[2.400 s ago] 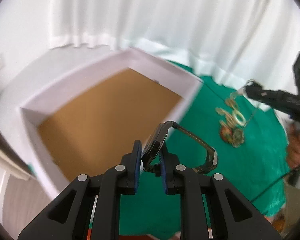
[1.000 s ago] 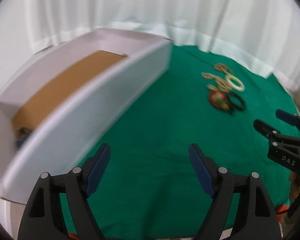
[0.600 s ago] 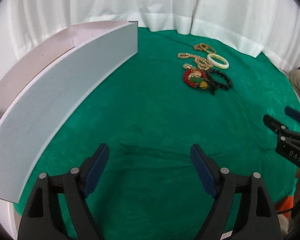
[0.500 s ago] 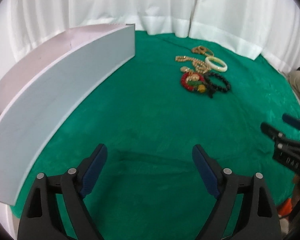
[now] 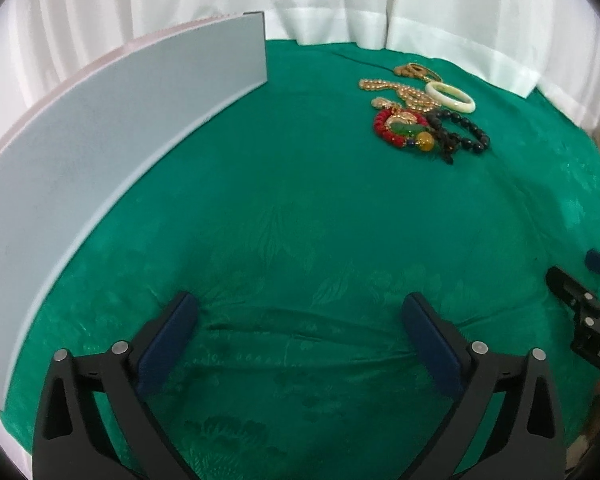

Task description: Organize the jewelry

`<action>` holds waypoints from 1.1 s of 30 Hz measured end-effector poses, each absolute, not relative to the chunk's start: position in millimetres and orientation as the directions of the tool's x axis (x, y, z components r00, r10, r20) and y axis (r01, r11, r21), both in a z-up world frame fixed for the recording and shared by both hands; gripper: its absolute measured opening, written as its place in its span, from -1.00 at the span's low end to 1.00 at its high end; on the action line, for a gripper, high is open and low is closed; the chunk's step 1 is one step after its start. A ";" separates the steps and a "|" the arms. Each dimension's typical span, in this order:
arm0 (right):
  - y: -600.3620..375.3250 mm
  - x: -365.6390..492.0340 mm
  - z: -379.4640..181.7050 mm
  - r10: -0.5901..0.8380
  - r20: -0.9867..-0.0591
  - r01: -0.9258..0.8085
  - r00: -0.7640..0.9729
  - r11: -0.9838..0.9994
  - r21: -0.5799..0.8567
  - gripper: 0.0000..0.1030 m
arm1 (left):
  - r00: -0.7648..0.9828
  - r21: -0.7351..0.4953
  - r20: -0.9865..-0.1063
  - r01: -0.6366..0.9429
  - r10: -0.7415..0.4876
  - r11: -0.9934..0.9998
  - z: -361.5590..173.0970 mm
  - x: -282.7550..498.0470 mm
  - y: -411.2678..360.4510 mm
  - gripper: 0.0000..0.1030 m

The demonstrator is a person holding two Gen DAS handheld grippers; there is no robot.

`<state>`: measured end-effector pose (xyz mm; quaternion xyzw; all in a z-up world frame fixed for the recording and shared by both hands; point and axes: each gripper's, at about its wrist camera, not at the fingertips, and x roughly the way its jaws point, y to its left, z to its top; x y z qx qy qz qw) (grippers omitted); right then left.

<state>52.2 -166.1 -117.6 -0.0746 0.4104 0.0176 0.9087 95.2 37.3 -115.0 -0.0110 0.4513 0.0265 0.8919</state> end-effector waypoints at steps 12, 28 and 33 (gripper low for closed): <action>-174.7 53.3 -117.6 0.020 -0.756 -0.092 0.654 0.994 -0.054 0.63 | 0.562 0.005 -0.827 -0.031 0.022 1.000 -114.8 95.1 36.9 0.99; -176.0 56.7 -113.9 0.039 -0.786 -0.117 0.617 0.992 -0.043 0.63 | 0.559 0.009 -0.829 -0.022 0.020 1.000 -114.0 97.0 35.8 0.98; -183.3 49.2 -102.9 0.043 -0.785 -0.108 0.617 0.994 -0.030 0.63 | 0.588 -0.012 -0.809 -0.020 0.002 1.000 -99.2 90.2 35.8 0.98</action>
